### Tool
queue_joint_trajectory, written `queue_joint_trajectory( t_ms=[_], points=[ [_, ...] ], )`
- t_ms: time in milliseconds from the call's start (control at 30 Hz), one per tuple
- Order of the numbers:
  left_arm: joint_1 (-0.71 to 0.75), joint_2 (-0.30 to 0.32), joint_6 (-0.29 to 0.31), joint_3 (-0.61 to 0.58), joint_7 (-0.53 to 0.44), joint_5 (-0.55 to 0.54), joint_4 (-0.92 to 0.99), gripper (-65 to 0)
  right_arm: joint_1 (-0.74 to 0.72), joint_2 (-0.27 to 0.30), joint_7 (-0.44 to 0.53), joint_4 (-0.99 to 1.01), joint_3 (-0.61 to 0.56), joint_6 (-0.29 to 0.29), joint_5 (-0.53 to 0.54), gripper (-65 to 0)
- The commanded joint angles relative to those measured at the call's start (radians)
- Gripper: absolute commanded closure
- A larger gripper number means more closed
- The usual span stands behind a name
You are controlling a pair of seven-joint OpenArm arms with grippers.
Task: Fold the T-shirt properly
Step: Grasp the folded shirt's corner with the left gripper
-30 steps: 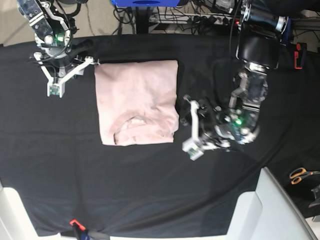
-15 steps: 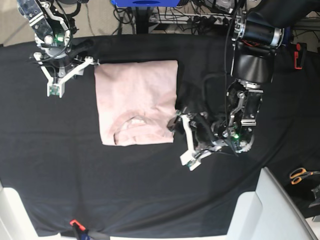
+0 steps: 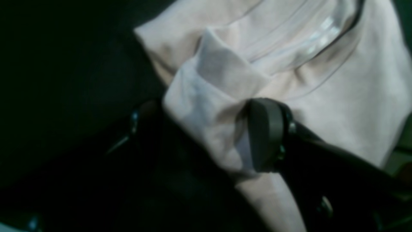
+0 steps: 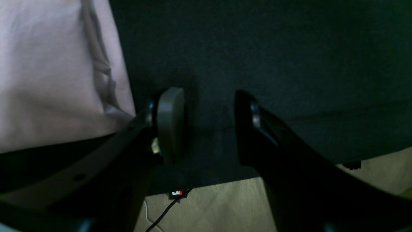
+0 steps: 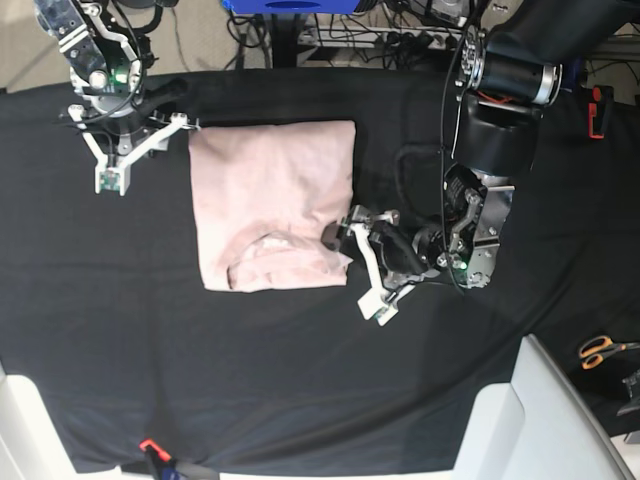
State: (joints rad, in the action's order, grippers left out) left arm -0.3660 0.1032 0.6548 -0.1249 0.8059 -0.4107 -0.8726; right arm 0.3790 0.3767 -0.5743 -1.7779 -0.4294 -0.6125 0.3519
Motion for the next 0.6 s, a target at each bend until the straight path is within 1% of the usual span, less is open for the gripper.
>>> queue_joint_trajectory(
  t_ms=[0,67,133,167,333,400,467,567],
  points=[
    [-0.041,-0.001,0.006,0.001,-0.026,-0.041,-0.007,-40.2,-0.004,0.006,0.015,-0.017,0.004,-0.002,-0.011,-25.1],
    [-0.047,-0.001,0.006,0.000,-0.026,-0.066,-0.006,-40.2,-0.004,0.006,0.015,-0.017,0.004,-0.002,-0.011,-25.1],
    [-0.051,-0.003,0.006,0.000,-0.027,-0.066,-0.006,-39.7,-0.004,0.006,0.015,-0.017,0.004,-0.002,-0.011,-25.1],
    [-0.051,-0.004,0.006,0.000,-0.027,-0.066,-0.006,-37.5,-0.004,0.006,0.015,-0.017,0.004,-0.002,-0.011,-25.1],
    [-0.067,-0.007,0.006,-0.002,-0.027,-0.064,0.000,-17.6,-0.005,0.006,0.015,-0.017,0.004,-0.002,-0.011,-25.1],
    [-0.070,-0.007,0.006,-0.002,-0.029,-0.064,0.000,-12.5,-0.007,0.006,0.015,-0.017,0.004,-0.002,-0.011,-25.1],
    [-0.070,-0.007,0.006,-0.002,-0.029,-0.064,0.000,-10.9,-0.007,0.006,0.015,-0.017,0.004,-0.002,-0.011,-25.1],
    [-0.070,-0.007,0.004,-0.002,-0.029,-0.064,0.000,-11.0,-0.008,0.006,0.015,-0.017,0.004,-0.002,-0.011,-25.1]
  ],
)
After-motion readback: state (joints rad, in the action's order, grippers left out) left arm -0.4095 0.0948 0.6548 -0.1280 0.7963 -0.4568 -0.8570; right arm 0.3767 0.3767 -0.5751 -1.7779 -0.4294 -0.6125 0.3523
